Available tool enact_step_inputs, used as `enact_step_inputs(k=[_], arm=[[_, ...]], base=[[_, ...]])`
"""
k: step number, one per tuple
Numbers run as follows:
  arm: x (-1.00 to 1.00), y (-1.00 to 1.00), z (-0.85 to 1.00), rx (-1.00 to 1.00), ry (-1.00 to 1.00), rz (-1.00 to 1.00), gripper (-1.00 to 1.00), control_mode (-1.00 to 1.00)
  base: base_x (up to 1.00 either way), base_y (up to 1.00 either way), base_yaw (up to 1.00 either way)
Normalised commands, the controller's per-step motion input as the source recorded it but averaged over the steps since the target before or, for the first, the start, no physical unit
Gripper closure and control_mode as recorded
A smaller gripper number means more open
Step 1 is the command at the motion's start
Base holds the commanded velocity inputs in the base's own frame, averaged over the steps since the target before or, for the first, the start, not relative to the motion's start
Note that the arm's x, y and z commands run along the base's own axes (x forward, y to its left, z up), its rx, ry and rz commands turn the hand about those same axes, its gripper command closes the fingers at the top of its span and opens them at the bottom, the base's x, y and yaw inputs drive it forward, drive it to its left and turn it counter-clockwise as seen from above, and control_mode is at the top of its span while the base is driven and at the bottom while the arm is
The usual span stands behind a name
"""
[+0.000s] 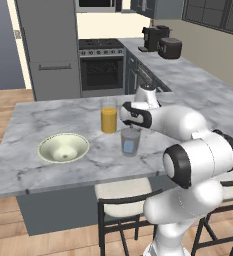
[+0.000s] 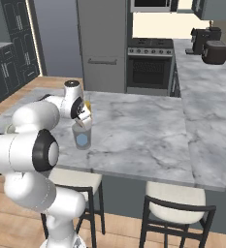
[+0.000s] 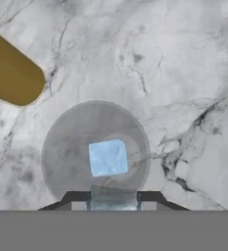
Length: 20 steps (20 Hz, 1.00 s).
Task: There are two ice cubes in the ice bowl. Place both ice cubes in the glass cup.
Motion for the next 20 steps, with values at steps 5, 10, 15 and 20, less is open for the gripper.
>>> enact_step_inputs(k=[5, 10, 15, 20], arm=[[0.18, 0.0, 0.0, 0.0, 0.02, 0.0, -1.0, -1.0], [-0.28, -0.17, 0.18, 0.0, -0.02, 0.0, -1.0, -1.0], [-1.0, -0.97, 0.0, 0.0, -0.16, 0.0, -1.0, -1.0], [-1.0, -1.0, -0.03, 0.0, -0.16, 0.0, -1.0, -1.0]], base=[[0.0, 0.0, 0.0], [0.0, 0.0, 0.0], [0.0, 0.0, 0.0], [0.0, 0.0, 0.0]])
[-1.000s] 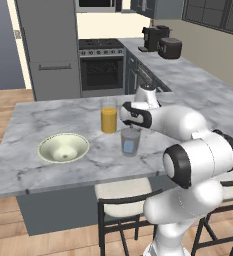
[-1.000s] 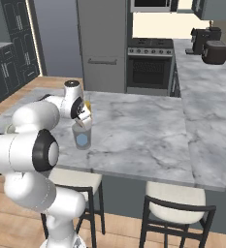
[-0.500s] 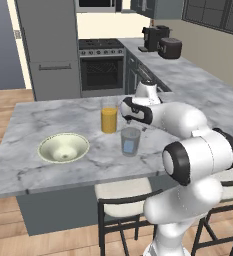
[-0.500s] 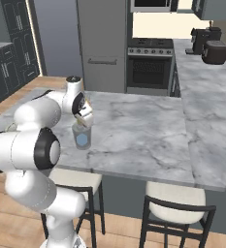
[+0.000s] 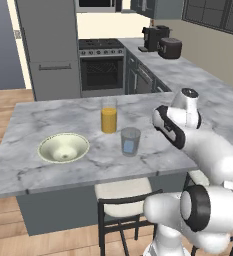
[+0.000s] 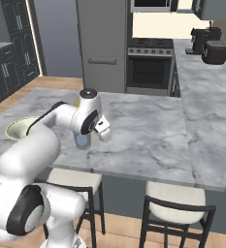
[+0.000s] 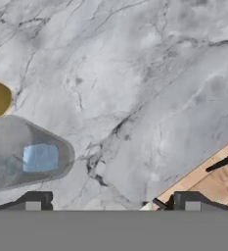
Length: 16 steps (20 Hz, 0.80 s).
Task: There are two ice cubes in the ice bowl. Place both ice cubes in the glass cup.
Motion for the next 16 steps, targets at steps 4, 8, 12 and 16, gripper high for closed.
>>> enact_step_inputs(k=[4, 8, 12, 16], arm=[[-1.0, -1.0, -0.38, 0.0, -0.14, 0.0, -1.0, -1.0], [-1.0, -1.0, -0.64, 0.0, -0.23, 0.0, -1.0, -1.0], [-1.0, -1.0, -0.14, 0.01, -0.52, 0.0, -1.0, -1.0], [-0.95, -1.0, 0.65, 0.21, -0.57, -0.02, -1.0, -1.0]], base=[[0.0, 0.0, 0.0], [0.0, 0.0, 0.0], [0.0, 0.0, 0.0], [0.0, 0.0, 0.0]])
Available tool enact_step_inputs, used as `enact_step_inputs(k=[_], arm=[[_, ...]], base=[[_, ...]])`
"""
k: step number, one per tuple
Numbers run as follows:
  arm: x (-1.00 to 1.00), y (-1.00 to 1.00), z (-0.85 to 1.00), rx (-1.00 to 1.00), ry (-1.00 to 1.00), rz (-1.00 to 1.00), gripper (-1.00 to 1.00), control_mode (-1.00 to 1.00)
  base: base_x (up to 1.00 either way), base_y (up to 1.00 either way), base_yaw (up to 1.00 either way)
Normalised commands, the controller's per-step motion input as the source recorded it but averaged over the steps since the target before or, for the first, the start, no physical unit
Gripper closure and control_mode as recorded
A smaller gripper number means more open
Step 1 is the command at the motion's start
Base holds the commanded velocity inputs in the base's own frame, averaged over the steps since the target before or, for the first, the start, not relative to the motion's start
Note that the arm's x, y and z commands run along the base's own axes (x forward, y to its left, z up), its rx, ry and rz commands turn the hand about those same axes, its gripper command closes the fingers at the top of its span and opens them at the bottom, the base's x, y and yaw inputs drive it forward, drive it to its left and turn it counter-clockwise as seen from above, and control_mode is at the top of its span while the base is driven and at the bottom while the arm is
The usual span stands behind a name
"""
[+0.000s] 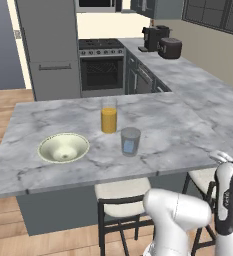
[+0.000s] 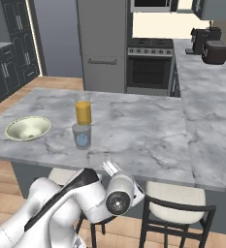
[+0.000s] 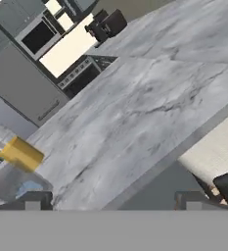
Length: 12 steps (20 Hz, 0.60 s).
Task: There are two ice cubes in the ice bowl. Place both ice cubes in the glass cup.
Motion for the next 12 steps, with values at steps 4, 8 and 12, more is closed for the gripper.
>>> enact_step_inputs(k=[4, 8, 12], arm=[[-0.16, -0.47, 0.48, 0.14, -0.12, -0.04, -1.0, -1.0], [-0.05, 0.0, 0.0, 0.0, -0.03, 0.0, -1.0, -1.0], [0.0, -0.11, 0.0, 0.04, 0.01, -0.01, -1.0, -1.0]], base=[[0.0, 0.0, 0.0], [0.0, 0.0, 0.0], [0.0, 0.0, 0.0]])
